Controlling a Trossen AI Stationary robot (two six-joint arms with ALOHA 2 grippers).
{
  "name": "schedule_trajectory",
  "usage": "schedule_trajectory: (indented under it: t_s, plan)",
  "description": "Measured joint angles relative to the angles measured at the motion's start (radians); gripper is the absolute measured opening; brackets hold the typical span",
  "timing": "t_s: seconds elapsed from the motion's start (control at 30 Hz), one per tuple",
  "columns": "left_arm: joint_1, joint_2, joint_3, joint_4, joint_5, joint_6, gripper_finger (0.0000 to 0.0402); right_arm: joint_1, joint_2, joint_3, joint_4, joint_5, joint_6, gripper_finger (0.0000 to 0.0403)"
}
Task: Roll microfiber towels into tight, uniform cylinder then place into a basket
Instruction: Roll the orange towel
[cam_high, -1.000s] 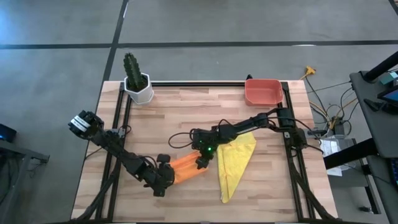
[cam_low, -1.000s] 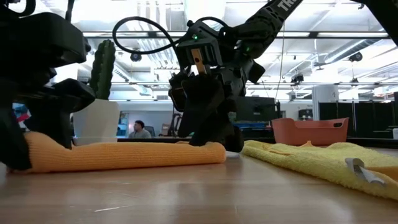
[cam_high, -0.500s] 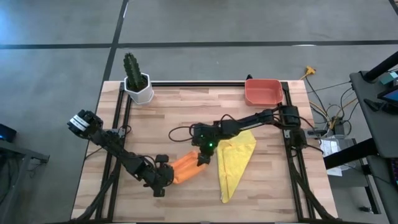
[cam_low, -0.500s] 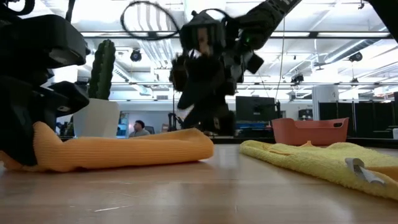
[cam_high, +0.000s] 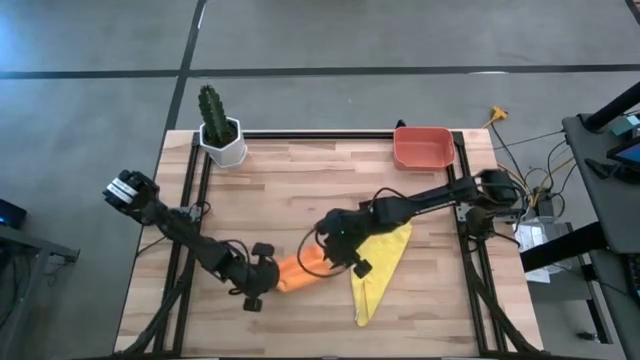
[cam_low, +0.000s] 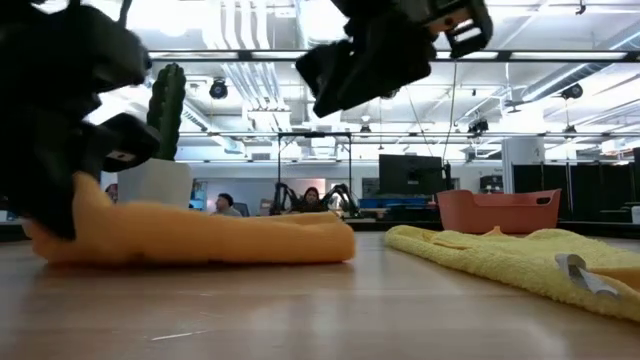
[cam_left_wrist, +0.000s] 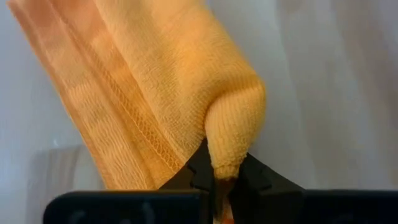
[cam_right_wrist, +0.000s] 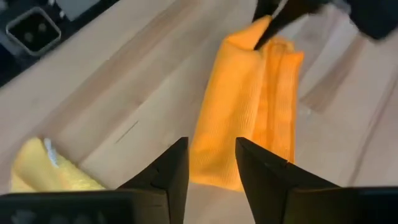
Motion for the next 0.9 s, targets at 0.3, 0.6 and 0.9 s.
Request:
schedule_trajectory:
  t_s: [0.3, 0.6, 0.9]
  plan:
    - [0.047, -0.058, -0.058, 0.157, 0.058, -0.167, 0.0003, 0.046, 0.046, -0.018, 0.032, 0.013, -0.016, 0.0180]
    - [0.047, -0.054, -0.105, 0.246, 0.055, -0.305, 0.0002, 0.051, 0.107, -0.111, 0.172, 0.014, 0.029, 0.0210]
    - [0.047, -0.057, -0.143, 0.328, 0.037, -0.417, 0.0002, 0.052, 0.155, -0.171, 0.350, 0.112, 0.051, 0.0210]
